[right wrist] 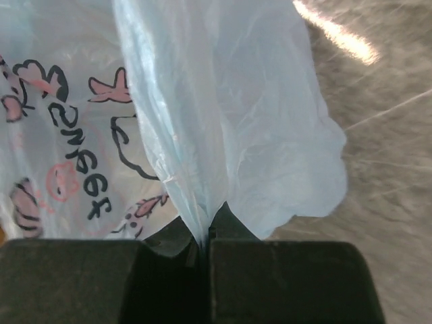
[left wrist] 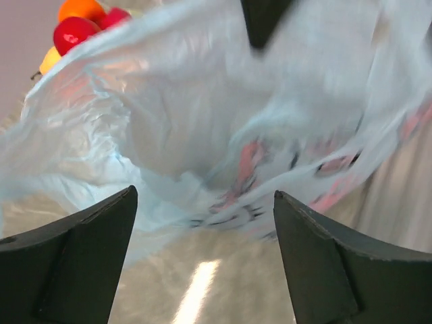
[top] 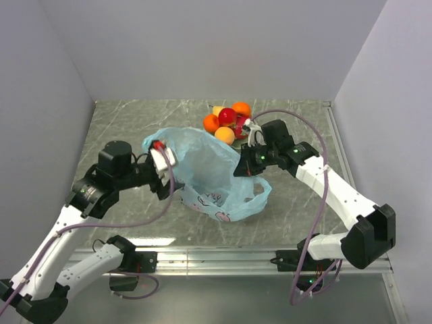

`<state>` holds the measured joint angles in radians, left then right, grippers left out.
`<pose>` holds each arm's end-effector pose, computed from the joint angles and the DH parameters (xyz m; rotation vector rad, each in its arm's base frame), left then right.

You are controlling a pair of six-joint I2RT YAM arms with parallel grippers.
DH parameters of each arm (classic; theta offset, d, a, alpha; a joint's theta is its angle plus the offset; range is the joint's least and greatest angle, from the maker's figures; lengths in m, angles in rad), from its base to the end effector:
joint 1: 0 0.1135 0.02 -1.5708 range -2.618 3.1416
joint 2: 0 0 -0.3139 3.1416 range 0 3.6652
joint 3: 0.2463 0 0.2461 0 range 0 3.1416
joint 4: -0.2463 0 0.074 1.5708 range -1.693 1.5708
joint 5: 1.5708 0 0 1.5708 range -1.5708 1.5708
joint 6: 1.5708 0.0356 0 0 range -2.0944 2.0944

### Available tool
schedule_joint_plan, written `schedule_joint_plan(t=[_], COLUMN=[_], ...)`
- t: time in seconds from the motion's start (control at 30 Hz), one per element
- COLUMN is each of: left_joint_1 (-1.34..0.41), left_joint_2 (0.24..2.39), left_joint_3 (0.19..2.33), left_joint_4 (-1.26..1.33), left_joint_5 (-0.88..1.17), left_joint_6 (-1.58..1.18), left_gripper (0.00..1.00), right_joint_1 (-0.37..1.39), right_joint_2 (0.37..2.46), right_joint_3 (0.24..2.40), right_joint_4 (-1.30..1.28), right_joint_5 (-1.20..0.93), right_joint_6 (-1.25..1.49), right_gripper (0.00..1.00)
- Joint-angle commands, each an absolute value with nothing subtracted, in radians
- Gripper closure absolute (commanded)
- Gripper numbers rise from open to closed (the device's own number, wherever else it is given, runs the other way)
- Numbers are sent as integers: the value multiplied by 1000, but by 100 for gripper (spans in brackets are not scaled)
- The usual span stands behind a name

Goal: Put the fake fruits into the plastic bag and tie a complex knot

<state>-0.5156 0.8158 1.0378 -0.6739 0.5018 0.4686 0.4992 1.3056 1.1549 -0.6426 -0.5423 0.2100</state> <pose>0.0952 -0.0736 0.4072 1.2142 1.5931 -0.5359 0.2160 0.1387 0.3654 -0.6212 2.3545 0.9748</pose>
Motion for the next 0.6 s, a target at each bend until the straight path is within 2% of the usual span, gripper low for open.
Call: schedule_joint_plan(t=[0.0, 0.07, 0.1, 0.17, 0.33, 0.57], left_joint_1=[-508, -500, -476, -350, -226, -204], left_joint_2=[824, 828, 830, 812, 802, 911], left_joint_3=[1135, 1152, 1161, 1157, 1135, 1094], left_joint_4=[-540, -548, -578, -624, -672, -632], left_joint_5=[480, 384, 414, 466, 500, 353], left_joint_6=[-72, -229, -312, -374, -560, -662], left_gripper=[12, 12, 11, 1, 1, 1], right_joint_1=[488, 471, 466, 462, 472, 499], right_joint_2=[1316, 1321, 1319, 1307, 1295, 1315], right_joint_3=[1121, 1085, 1071, 1045, 1019, 973], right_joint_4=[-483, -399, -367, -284, -172, -77], right_joint_5=[-624, -659, -679, -695, -696, -713], right_joint_6=[409, 530, 570, 678, 851, 928], right_gripper=[100, 100, 100, 100, 100, 100])
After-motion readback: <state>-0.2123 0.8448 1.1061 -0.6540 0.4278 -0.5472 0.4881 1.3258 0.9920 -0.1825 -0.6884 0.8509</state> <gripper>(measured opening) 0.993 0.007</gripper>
